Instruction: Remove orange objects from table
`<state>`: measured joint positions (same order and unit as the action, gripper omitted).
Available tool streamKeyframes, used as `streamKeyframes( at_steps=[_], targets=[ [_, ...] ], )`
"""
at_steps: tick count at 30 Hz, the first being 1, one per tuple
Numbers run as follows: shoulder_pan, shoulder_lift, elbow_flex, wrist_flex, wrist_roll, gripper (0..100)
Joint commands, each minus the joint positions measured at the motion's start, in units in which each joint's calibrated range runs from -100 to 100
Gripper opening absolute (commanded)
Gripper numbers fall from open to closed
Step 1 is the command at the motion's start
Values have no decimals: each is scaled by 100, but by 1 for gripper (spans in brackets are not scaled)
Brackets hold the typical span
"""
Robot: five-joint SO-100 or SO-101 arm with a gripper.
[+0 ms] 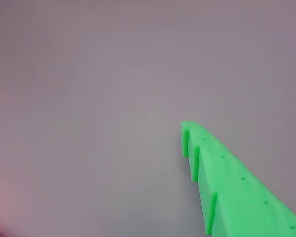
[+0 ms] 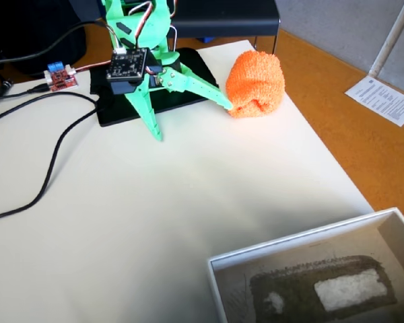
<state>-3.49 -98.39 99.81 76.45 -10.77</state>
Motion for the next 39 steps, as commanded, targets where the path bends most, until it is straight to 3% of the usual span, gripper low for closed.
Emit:
streamKeyframes(
  at_steps=[1,14,20,26,34,36,39],
  targets=[
    [-25,-18,-20,12,-20,59],
    [-40,-18,-20,12,0,59],
    [-143,-18,-30,36,366,59],
    [537,-18,-146,-158,869,59],
    [596,49,-1163,-791,938,59],
    [522,1056,-1968,-1107,816,59],
    [145,3582,-4506,-823,298,59]
  ],
)
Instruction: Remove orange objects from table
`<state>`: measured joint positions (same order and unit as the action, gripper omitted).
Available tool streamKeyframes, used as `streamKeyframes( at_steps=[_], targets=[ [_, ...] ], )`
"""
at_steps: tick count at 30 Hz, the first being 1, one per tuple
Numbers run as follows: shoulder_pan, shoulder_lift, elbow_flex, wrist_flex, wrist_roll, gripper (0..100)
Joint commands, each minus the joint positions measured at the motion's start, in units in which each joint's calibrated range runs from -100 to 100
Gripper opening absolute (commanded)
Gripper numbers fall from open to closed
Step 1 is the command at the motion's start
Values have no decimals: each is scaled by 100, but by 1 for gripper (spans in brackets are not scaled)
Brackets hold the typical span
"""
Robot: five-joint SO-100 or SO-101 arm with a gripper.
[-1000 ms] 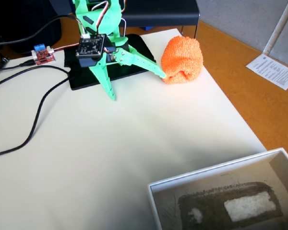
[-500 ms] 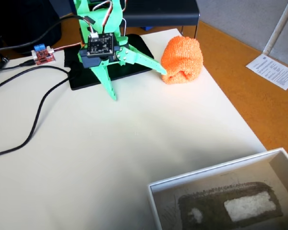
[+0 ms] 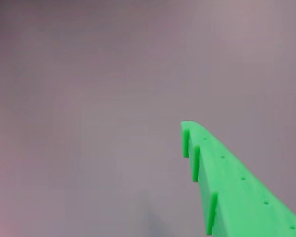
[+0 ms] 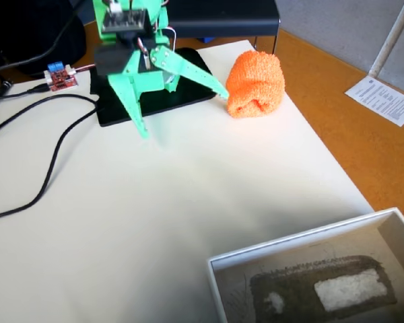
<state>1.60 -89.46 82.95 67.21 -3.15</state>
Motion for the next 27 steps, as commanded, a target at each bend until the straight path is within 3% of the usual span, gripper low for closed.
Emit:
streamKeyframes(
  at_steps=[1,3,5,8,14,22,27],
  targets=[
    [-518,3411,-3818,409,-640,59],
    [-881,4460,-5718,1147,-762,59],
    [-1376,5140,-6977,1698,-337,59],
    [-1738,5468,-7326,1779,186,59],
    [-2500,4737,-5747,1398,264,59],
    [-3964,2874,-2946,1292,947,60],
    [-4733,3092,-2452,960,967,60]
  ],
)
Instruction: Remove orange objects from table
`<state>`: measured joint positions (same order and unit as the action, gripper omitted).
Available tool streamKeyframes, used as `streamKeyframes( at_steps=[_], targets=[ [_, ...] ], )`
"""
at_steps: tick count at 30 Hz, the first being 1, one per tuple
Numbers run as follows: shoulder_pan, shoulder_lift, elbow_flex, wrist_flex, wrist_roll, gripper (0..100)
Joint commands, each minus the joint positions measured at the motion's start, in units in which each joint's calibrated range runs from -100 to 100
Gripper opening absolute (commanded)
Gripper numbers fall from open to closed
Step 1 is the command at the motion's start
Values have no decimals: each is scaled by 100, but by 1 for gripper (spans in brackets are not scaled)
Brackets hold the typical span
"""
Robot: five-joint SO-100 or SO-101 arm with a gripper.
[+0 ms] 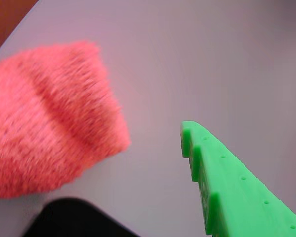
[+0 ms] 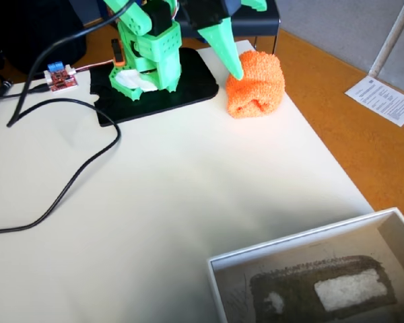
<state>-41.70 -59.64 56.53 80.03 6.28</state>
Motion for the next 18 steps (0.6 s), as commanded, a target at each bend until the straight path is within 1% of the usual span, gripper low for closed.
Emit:
streamKeyframes(
  at_steps=[1,6,11,15,18],
  targets=[
    [-477,312,199,-427,15,60],
    [-662,1613,-53,-857,-181,60],
    [-470,2830,-343,-1173,-283,60],
    [-374,3518,-440,-1286,-361,60],
    [-388,3728,-469,-1270,-444,60]
  ],
)
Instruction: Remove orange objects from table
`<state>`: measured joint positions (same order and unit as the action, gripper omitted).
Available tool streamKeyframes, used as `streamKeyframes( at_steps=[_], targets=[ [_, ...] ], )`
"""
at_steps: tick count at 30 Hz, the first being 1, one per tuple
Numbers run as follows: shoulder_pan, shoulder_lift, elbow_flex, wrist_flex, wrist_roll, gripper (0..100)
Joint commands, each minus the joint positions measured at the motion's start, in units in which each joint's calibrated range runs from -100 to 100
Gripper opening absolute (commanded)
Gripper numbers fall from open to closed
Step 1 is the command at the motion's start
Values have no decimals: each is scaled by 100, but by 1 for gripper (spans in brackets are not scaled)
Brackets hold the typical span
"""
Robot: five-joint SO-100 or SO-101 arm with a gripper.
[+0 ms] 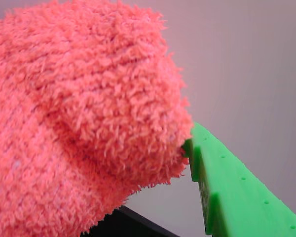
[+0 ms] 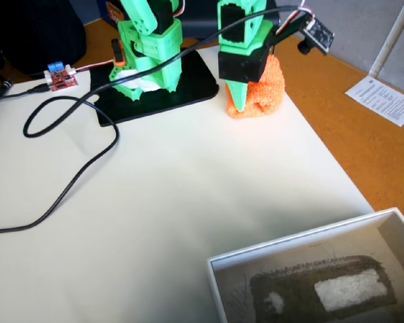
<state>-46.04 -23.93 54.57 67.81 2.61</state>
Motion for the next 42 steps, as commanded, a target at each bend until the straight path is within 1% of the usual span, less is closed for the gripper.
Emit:
streamKeyframes(
  at_steps=[1,2,3,5,6,7,10,12,20,23,25,29,31,33,35,38,40,42],
  targets=[
    [31,181,-263,-16,-93,60],
    [17,190,-243,25,-107,60],
    [9,190,-205,65,-112,58],
    [-35,156,-156,130,-142,49],
    [-102,106,-156,179,-156,37],
    [-176,55,-156,138,-259,22],
    [-353,-54,-214,138,-376,4],
    [-442,-79,-243,147,-498,0],
    [-516,-196,-234,114,-503,0],
    [-242,-314,-476,57,-493,0],
    [142,-381,-912,57,-474,0],
    [1540,-339,-2530,-218,-156,0],
    [2279,30,-3567,-672,44,0],
    [2834,685,-4652,-1175,103,0],
    [3144,1507,-5757,-1459,122,0],
    [3322,2724,-7152,-1686,93,0],
    [3359,3421,-7782,-2091,54,0],
    [3366,3908,-8247,-2237,29,0]
  ],
)
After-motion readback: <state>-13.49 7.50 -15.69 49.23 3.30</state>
